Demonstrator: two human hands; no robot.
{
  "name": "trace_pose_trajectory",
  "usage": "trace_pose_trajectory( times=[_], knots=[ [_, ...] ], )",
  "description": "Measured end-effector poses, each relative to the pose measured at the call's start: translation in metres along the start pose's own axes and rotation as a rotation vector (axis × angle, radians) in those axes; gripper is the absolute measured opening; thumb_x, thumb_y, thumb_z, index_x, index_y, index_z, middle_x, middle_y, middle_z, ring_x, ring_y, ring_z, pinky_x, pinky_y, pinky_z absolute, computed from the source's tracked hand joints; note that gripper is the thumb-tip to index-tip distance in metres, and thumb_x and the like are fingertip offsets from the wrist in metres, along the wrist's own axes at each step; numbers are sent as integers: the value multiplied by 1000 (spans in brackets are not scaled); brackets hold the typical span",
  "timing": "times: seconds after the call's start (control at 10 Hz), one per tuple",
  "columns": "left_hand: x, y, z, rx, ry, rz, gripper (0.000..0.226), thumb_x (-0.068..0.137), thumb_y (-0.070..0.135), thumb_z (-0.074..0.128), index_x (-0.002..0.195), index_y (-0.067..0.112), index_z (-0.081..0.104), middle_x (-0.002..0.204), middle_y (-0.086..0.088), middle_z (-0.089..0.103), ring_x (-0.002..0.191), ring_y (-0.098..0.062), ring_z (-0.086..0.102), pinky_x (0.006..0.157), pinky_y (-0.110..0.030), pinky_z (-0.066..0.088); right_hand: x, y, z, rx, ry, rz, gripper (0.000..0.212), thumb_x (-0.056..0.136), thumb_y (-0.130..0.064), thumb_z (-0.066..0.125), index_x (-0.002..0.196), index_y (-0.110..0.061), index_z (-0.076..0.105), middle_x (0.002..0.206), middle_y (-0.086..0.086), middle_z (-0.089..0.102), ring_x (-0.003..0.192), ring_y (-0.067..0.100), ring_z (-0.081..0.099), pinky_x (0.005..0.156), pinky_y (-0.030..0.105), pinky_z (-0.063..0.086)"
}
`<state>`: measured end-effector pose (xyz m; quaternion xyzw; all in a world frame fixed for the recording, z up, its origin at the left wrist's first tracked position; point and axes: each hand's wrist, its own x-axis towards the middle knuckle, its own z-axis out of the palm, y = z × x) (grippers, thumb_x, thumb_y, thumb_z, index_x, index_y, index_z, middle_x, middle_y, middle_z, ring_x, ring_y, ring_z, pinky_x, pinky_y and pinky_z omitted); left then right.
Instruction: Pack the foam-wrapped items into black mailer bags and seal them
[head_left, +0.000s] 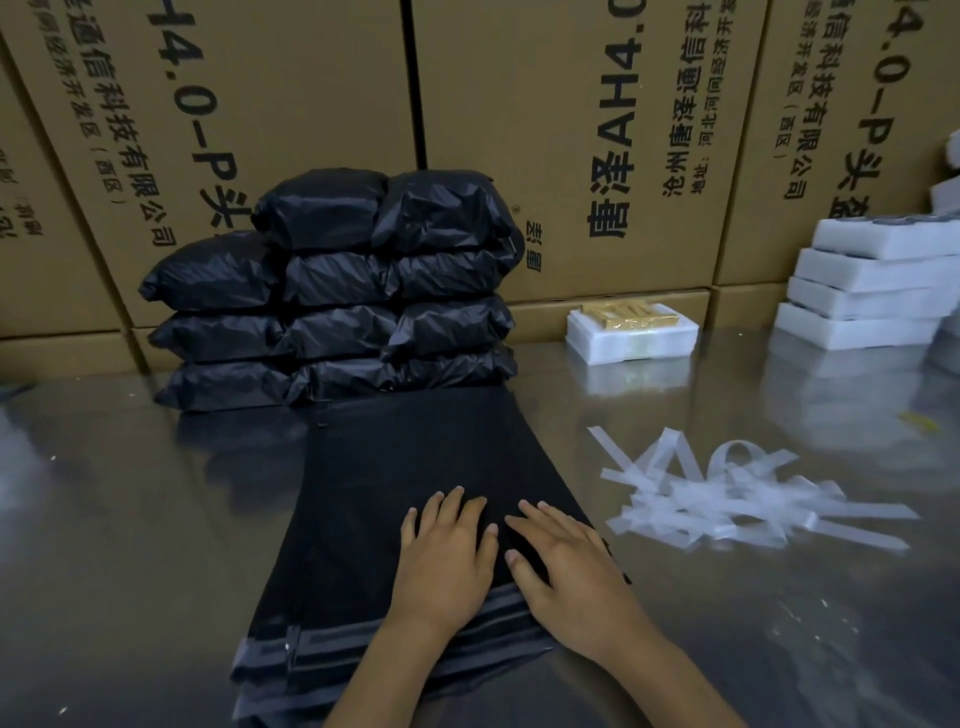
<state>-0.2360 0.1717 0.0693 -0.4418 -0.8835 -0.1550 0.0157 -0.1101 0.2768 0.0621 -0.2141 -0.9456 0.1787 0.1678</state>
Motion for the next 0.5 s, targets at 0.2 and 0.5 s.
trace_pose_trajectory(
  times=[0.2,0.5],
  knots=[
    [2,1,-1,10,23,6,49,106,44,23,152,28,29,162,5,19,150,-14,10,123,-42,4,1,0,1,22,11,-9,51,105,-45,37,154,-33,36,164,-13,24,152,2,10,119,20,2],
    [-3,9,-8,19,67,51,44,107,40,26,148,29,37,147,6,33,139,-13,28,120,-40,15,-3,-6,-20,186,94,44,33,102,-35,52,135,-34,60,142,-19,53,133,-6,39,109,4,22]
  ],
)
